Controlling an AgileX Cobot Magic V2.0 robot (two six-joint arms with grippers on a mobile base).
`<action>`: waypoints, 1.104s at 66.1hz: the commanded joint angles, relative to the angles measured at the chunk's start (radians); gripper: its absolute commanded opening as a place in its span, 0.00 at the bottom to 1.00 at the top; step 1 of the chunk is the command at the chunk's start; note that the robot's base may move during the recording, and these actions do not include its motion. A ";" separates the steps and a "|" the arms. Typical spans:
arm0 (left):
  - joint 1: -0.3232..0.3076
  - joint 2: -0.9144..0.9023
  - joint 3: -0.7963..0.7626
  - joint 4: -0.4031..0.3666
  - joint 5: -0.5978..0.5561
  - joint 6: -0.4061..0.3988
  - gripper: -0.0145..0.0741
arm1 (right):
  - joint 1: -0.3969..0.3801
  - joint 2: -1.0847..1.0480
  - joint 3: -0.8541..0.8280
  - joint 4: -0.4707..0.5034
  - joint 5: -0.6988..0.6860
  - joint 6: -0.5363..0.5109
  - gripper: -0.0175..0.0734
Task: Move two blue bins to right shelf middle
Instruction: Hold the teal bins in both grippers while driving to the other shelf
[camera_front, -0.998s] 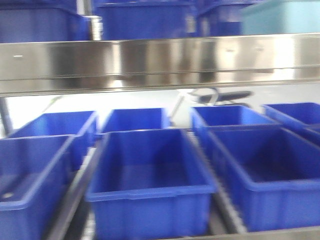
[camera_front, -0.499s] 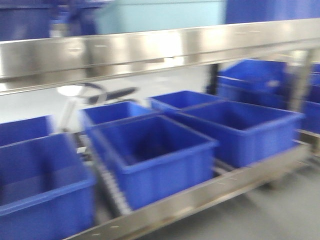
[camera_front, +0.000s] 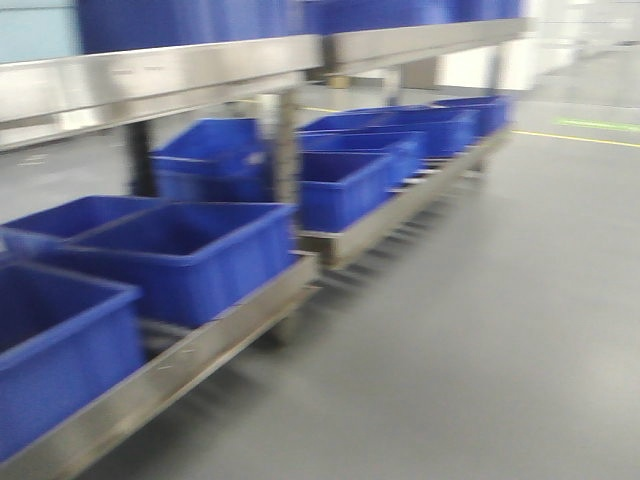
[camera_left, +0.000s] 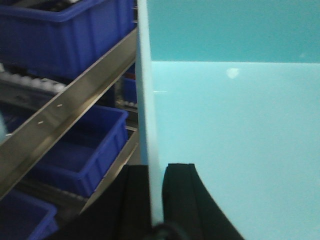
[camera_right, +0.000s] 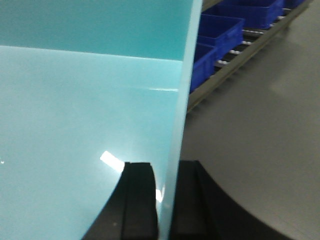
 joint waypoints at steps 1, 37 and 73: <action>-0.006 -0.005 -0.015 -0.010 -0.065 0.008 0.04 | 0.005 -0.011 -0.011 0.019 -0.045 -0.019 0.01; -0.006 -0.005 -0.015 -0.010 -0.065 0.008 0.04 | 0.005 -0.011 -0.011 0.019 -0.045 -0.019 0.01; -0.006 -0.005 -0.015 -0.010 -0.065 0.008 0.04 | 0.005 -0.011 -0.011 0.019 -0.045 -0.019 0.01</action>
